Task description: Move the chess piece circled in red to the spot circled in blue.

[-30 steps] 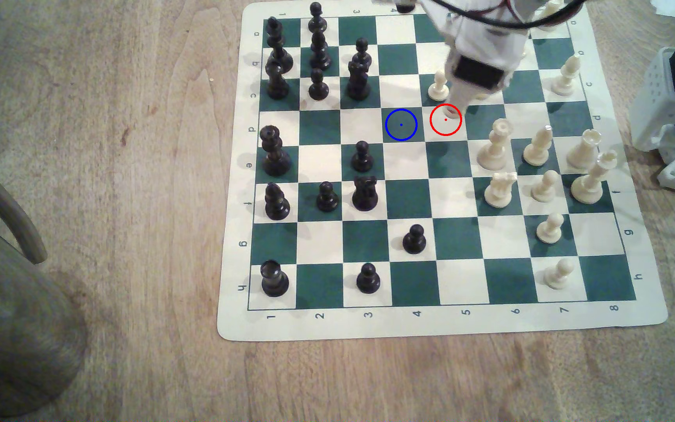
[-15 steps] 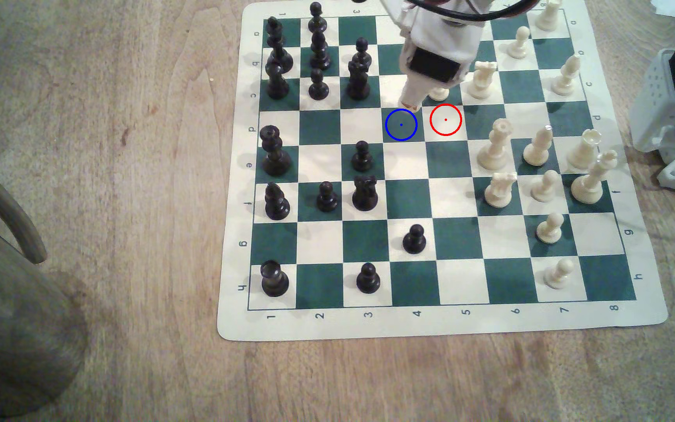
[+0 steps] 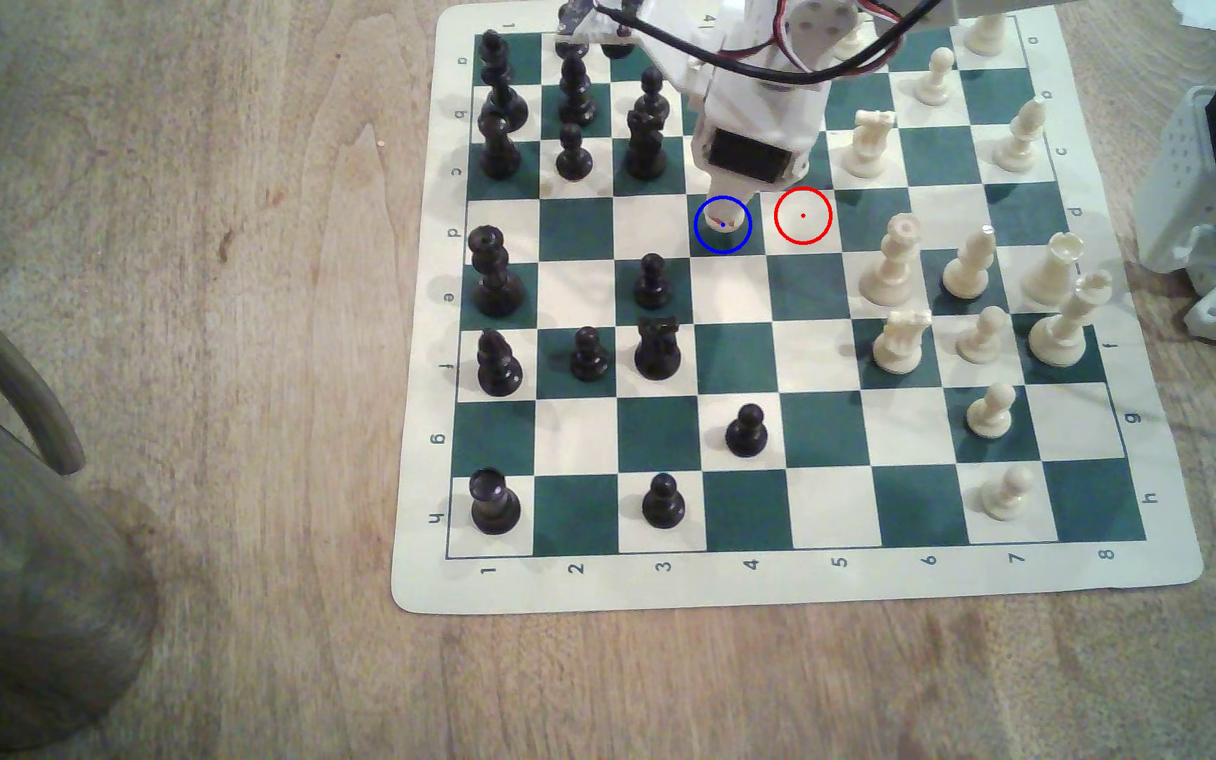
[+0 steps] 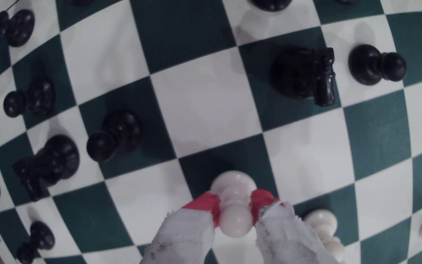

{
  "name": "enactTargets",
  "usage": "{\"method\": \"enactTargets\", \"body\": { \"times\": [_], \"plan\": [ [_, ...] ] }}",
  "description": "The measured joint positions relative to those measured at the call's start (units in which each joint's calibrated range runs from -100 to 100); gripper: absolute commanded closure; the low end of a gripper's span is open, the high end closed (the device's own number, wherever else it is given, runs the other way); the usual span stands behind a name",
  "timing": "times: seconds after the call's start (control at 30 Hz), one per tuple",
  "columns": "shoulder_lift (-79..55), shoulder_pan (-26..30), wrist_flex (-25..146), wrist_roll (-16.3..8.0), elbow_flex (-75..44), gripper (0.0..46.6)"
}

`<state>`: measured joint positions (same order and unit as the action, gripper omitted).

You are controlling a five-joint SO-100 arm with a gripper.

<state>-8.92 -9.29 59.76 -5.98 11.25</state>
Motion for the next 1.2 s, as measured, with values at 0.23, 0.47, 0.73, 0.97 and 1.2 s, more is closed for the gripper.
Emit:
{"method": "enactTargets", "body": {
  "times": [0.23,0.47,0.73,0.97,1.2],
  "plan": [
    [-0.42,-0.81,-0.48,0.00,0.00,44.6],
    [-1.09,-0.81,-0.96,0.00,0.00,44.8],
    [-1.34,-0.81,-1.43,0.00,0.00,36.4],
    [-1.34,-0.81,-1.43,0.00,0.00,32.8],
    [-1.34,-0.81,-1.75,0.00,1.08,28.0]
  ]
}}
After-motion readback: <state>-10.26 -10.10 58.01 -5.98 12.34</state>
